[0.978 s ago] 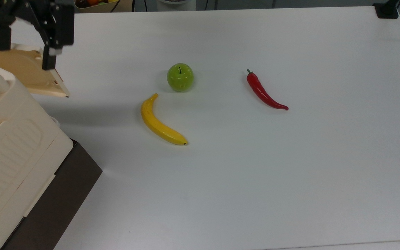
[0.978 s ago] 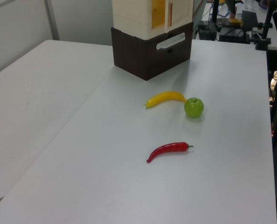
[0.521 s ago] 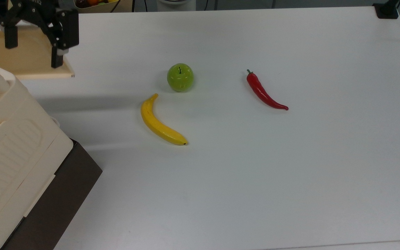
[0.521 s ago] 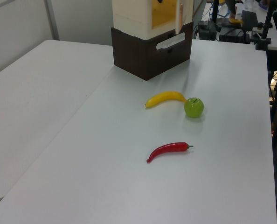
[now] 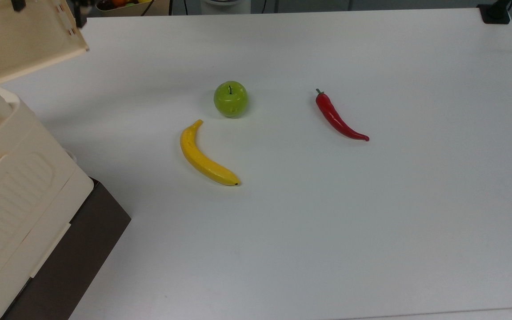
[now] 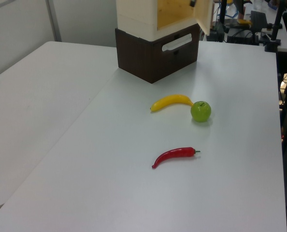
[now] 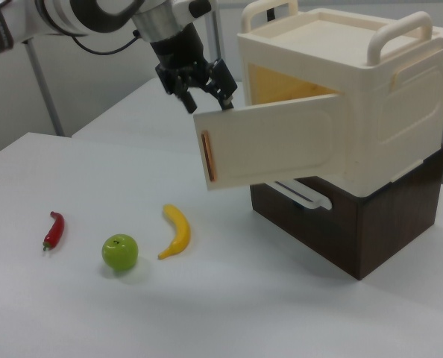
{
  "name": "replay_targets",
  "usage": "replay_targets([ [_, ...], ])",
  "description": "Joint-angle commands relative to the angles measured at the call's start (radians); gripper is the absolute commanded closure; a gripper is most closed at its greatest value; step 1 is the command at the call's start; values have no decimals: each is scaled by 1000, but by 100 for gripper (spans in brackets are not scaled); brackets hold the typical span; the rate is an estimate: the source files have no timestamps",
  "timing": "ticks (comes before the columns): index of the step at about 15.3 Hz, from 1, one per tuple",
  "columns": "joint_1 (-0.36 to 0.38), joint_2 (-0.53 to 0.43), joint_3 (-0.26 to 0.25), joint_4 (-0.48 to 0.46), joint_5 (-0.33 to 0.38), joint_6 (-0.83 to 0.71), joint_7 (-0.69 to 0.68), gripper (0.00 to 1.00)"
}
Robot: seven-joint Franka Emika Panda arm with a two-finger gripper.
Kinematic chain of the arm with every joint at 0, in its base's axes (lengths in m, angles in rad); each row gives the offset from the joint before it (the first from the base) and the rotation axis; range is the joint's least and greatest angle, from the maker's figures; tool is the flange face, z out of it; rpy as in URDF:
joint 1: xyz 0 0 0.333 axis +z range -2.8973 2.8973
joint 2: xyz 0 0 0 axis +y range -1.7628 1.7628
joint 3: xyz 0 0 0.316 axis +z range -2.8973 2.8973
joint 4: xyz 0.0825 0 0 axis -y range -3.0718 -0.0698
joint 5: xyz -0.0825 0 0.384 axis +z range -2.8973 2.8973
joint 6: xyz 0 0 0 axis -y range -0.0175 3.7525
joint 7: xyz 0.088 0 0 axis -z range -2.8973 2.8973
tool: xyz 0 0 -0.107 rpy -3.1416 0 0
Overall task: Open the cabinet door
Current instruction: 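Release the door and lift the gripper away from it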
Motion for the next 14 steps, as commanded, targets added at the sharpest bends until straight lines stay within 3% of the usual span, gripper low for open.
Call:
replay_targets([
  [1, 0, -25, -2, -9, 18, -78, -74, 0],
  [5, 17, -25, 13, -22, 21, -83, -31, 0],
  [11, 67, -36, 135, -107, 29, -90, 137, 0],
  [14, 125, -51, 140, -170, 63, -96, 165, 0],
])
